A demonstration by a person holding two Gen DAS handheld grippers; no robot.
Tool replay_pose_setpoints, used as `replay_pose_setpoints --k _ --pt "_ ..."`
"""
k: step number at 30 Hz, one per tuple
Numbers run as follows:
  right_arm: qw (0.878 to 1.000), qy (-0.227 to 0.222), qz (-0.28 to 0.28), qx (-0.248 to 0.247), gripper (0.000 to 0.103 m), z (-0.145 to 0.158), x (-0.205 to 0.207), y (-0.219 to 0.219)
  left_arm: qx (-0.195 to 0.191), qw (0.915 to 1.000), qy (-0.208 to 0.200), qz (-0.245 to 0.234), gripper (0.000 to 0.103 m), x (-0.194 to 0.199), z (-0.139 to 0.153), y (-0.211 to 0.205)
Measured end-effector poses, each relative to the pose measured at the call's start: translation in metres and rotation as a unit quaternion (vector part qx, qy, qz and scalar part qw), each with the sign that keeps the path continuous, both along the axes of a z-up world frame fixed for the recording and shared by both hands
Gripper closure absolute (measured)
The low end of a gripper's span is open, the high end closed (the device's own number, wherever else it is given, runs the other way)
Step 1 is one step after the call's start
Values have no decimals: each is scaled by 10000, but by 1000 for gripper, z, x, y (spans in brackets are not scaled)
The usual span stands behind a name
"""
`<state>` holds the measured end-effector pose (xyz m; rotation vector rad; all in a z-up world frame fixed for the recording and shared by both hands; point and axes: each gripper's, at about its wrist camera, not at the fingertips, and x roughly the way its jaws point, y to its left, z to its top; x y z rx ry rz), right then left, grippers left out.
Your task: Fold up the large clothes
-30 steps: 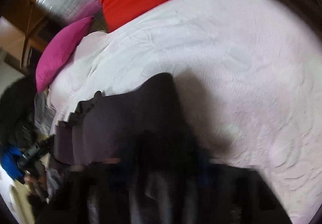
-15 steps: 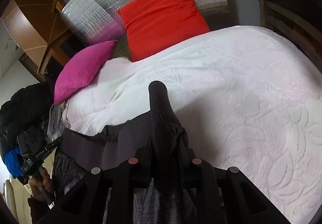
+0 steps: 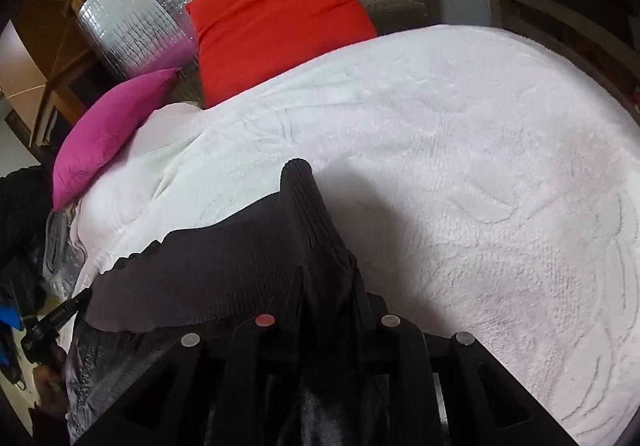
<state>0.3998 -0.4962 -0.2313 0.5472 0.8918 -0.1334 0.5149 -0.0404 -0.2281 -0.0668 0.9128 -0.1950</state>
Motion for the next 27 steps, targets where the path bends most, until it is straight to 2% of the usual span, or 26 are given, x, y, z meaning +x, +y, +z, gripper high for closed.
replay_pose_setpoints --k 1,3,4,5,6,8,10,13,16,22,27 --pt "10000 45 -3 -5 75 0 0 0 84 10000 23 -46 92 -3 2 -3" --pt "9998 164 -55 -35 59 4 -4 2 191 9998 3 -62 90 -10 7 -7" --pt "9996 237 -124 -91 35 7 -10 2 264 9996 -18 -56 86 -18 15 -10" --pt "9994 231 -207 -155 25 14 -18 2 333 9994 -19 -53 77 -24 21 -11" --pt "9996 54 -247 -144 25 24 -30 1 438 9990 -66 -67 71 -35 30 -14" --pt "9990 -235 -378 -87 25 44 -48 -2 779 9963 -361 -84 34 -60 53 -21" --pt "9976 -438 -534 -77 25 63 -69 1 1245 9873 -972 -156 24 -94 78 -29" --pt "9974 -631 -276 -196 25 88 -94 25 1736 9718 -1568 -281 21 -141 102 -40" --pt "9963 -753 -25 -416 25 101 -115 55 1926 9625 -1861 -439 21 -183 112 -41" --pt "9951 -707 406 -551 25 101 -149 113 2014 9587 -1946 -489 21 -230 111 -28" --pt "9953 -577 596 -508 25 87 -161 137 2026 9630 -1718 -451 21 -244 95 -17"
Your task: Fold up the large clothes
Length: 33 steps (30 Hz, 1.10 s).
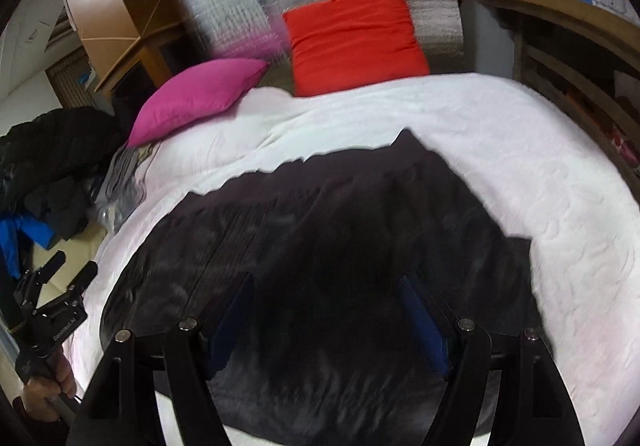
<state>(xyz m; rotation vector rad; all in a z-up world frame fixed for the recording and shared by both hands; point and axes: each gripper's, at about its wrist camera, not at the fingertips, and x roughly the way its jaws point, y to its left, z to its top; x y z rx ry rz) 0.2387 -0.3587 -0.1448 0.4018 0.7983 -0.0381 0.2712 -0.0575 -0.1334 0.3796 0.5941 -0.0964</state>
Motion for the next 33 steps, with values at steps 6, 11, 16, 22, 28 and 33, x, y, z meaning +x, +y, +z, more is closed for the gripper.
replay_pose_setpoints --k 6,11,16,22,28,33 --pt "9998 207 78 10 25 -14 2 15 123 9996 235 77 21 2 -20 0" --pt "9986 510 126 -14 25 -29 9 20 155 9993 328 100 21 5 -31 -1" --pt "9976 672 158 -87 25 -38 15 22 231 9988 432 64 21 7 -39 -4" --pt "9962 817 204 -223 25 -44 18 26 259 9982 538 109 21 9 -46 -2" --pt "9944 927 256 -436 25 -50 20 32 299 9978 585 128 21 11 -51 1" --pt "9920 1002 308 -706 25 -54 22 41 321 9975 607 142 21 13 -56 2"
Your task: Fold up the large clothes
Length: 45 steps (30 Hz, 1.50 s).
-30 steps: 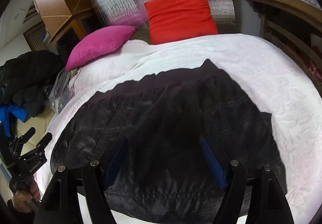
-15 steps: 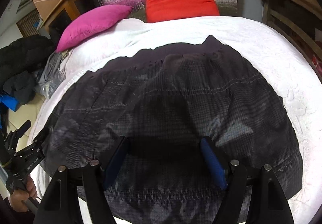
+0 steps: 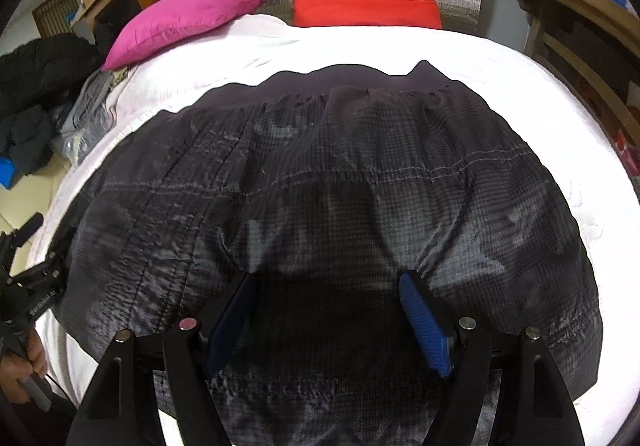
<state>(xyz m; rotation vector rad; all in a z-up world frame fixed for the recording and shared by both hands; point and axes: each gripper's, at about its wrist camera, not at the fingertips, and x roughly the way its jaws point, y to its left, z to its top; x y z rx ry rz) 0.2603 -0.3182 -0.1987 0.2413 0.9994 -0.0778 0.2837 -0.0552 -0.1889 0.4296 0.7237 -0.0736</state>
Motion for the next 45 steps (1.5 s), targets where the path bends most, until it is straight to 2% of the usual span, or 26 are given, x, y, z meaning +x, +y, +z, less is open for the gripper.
replay_pose_setpoints --k 9,14,20,23,25,29,32,35,37,39,41,43,45 --pt "9978 53 153 -638 24 -6 0 25 8 10000 51 -11 21 1 -6 0" --pt "9972 30 160 -724 24 -7 -3 36 4 9999 84 -58 21 1 -12 0" --pt "9971 -19 233 -728 24 -2 -10 39 -129 9991 373 -125 19 8 -28 4" --pt "9980 2 342 -534 24 4 -14 30 -95 9990 403 -138 20 7 -17 5" --pt "9987 -25 416 -299 26 12 -14 16 -56 9996 205 -193 20 2 -5 6" --pt "9987 -469 -224 -8 26 31 -30 -29 30 9994 -353 17 20 -3 20 21" --pt "9983 -254 -517 104 26 19 -32 -51 -59 9992 -207 344 19 10 19 35" --pt "9989 -41 -462 -108 26 -1 -29 -51 229 9985 288 409 19 24 -11 33" --pt "9983 -99 -368 -450 24 -3 -28 -41 255 9987 180 403 19 23 -16 29" --pt "9978 -76 -376 -550 24 -1 -29 -40 302 9984 216 420 19 23 -14 27" --pt "9976 -23 -430 -545 24 4 -31 -40 216 9986 225 430 19 21 -10 27" --pt "9969 -12 -432 -652 24 10 -34 -35 -6 9989 219 406 19 19 -6 29" --pt "9958 -63 -356 -840 24 19 -35 -23 -48 9989 240 396 19 19 -6 32"
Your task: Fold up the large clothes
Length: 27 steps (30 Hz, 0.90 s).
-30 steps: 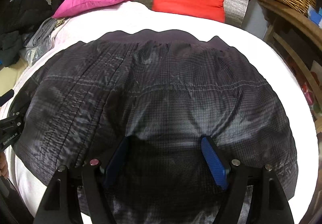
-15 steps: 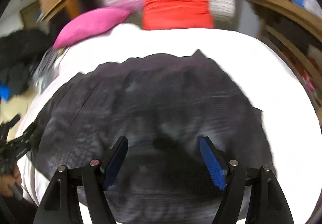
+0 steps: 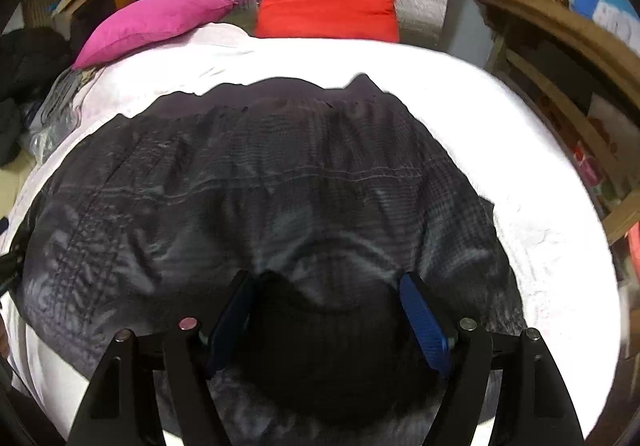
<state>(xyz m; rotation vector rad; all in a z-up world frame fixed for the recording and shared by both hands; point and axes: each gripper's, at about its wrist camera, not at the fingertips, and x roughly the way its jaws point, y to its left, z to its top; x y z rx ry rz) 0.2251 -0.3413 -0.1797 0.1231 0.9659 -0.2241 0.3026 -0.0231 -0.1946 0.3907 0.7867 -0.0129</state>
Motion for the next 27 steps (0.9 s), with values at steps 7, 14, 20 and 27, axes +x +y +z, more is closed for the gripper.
replay_pose_setpoints --k 7,14,20,27 --pt "9970 33 215 -742 24 5 -5 45 105 9999 -56 90 17 3 -5 -5" --pt "9947 29 273 -987 25 3 -12 64 80 9998 -86 149 16 4 -6 -5" --pt "9948 30 259 -982 25 2 -11 62 75 9998 -94 134 15 3 -7 -5" --pt "9948 44 253 -987 25 -3 -6 57 61 9998 -112 127 13 2 -9 -4"
